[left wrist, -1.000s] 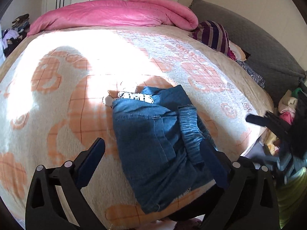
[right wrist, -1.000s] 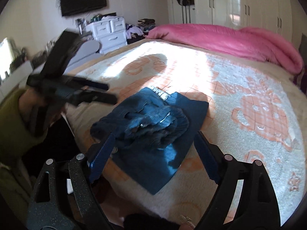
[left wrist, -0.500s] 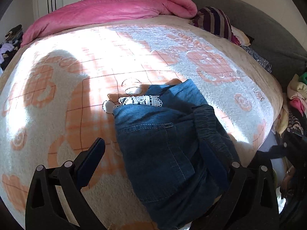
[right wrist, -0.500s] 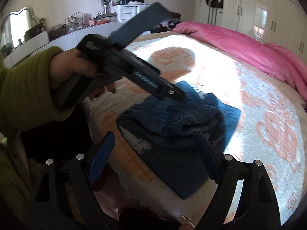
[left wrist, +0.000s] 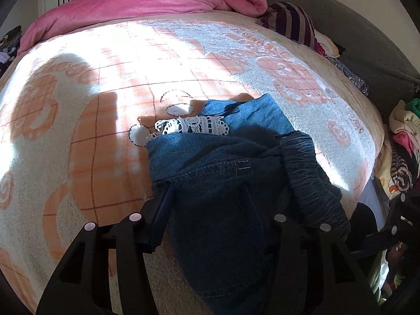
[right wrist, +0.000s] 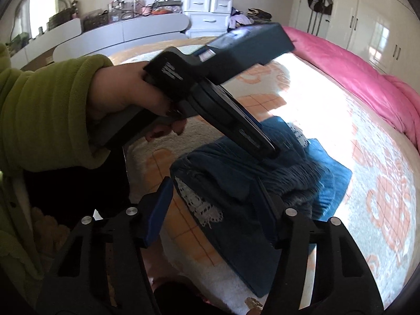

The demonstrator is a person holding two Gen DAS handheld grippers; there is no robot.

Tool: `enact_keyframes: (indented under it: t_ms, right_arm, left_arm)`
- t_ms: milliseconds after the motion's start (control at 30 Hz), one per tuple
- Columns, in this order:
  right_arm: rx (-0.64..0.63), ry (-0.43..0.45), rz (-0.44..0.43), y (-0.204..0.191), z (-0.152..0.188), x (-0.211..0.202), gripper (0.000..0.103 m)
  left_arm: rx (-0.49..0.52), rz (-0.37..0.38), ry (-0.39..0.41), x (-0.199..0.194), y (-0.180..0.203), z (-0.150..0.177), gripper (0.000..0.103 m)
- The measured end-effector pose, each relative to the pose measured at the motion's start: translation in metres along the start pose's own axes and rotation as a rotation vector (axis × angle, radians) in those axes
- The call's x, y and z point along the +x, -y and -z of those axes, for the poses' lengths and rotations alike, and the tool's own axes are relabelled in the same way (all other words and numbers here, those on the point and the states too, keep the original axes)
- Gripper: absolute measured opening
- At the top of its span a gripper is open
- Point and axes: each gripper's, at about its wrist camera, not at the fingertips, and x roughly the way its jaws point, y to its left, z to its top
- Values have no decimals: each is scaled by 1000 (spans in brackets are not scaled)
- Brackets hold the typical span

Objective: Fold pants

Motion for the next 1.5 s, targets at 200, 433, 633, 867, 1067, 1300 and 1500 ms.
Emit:
enact_keyframes:
  t_ms: [200,433,633,867,1067,1300,1500]
  right_arm:
    - [-125,-41,4,-14,-13,20,42]
    - [-156,-128,-39,-16,-12,44,3]
    - [-121,-144,-73,-16,13,29,2]
    - [23,-131,-97,-6,17,29,7]
    - [97,-47,-94,6,7,-10,33]
    - [212,76,-1,33,8,-62,51]
    - [302,132,80,64,11,-72,67]
  left_arm:
    - [-42,35,7,4,-9,0,53]
    - [-46,41,10,5,-10,1,53]
    - [-43,40,13,5,-9,1,54]
    - [-55,46,28,3,-9,2,56]
    - [-63,54,45,-3,-6,4,60]
    - [-55,55,69,-17,2,7,61]
    - [-38,40,126,-40,13,8,76]
